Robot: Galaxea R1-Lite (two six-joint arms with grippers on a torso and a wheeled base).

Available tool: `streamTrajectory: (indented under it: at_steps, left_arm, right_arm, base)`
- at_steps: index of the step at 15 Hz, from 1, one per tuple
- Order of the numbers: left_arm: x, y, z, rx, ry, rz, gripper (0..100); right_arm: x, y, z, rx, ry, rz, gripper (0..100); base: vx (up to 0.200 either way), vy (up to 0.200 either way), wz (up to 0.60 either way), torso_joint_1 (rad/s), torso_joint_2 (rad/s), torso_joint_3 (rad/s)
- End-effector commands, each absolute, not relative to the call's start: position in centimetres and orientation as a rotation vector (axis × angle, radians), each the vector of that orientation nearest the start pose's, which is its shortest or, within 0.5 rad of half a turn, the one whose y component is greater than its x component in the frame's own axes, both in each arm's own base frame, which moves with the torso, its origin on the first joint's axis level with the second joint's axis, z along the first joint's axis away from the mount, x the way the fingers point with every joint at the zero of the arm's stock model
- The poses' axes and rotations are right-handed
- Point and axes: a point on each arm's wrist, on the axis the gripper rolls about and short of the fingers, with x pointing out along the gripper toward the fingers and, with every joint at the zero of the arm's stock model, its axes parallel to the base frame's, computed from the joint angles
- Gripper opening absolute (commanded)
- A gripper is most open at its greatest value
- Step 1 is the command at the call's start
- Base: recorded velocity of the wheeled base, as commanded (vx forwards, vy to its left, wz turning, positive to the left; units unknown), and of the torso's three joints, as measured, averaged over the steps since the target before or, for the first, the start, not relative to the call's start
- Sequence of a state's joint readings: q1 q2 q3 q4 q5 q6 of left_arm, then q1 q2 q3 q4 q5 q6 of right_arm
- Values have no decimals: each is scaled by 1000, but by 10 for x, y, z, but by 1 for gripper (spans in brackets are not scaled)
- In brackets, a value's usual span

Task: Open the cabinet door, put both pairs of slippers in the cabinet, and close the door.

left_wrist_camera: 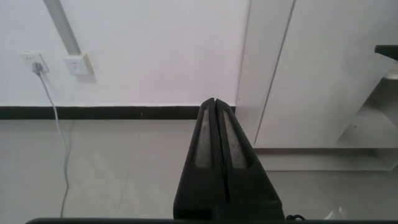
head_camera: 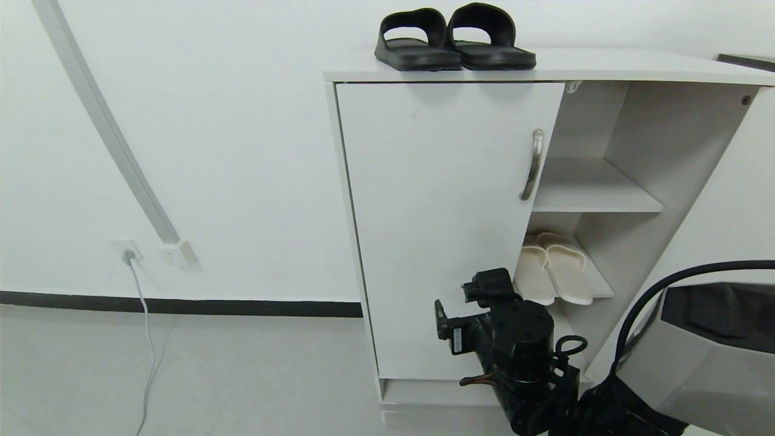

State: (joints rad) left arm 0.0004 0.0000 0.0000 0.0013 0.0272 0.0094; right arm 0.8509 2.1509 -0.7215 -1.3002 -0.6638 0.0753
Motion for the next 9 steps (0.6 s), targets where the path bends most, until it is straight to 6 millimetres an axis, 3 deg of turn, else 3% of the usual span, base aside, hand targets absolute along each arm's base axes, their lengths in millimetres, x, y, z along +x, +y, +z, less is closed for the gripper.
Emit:
streamTrajectory:
  at_steps: [1,9]
  left_arm:
    - [-23,1,75,11,2,29,0]
    - [-23,1,75,11,2,29,0]
  right_arm:
    - [249,262,74,-18,105,181,100]
    - [247,256,64,-64,123,190,100]
  base:
    - [0,0,0,0,0,0]
    - [0,0,0,0,0,0]
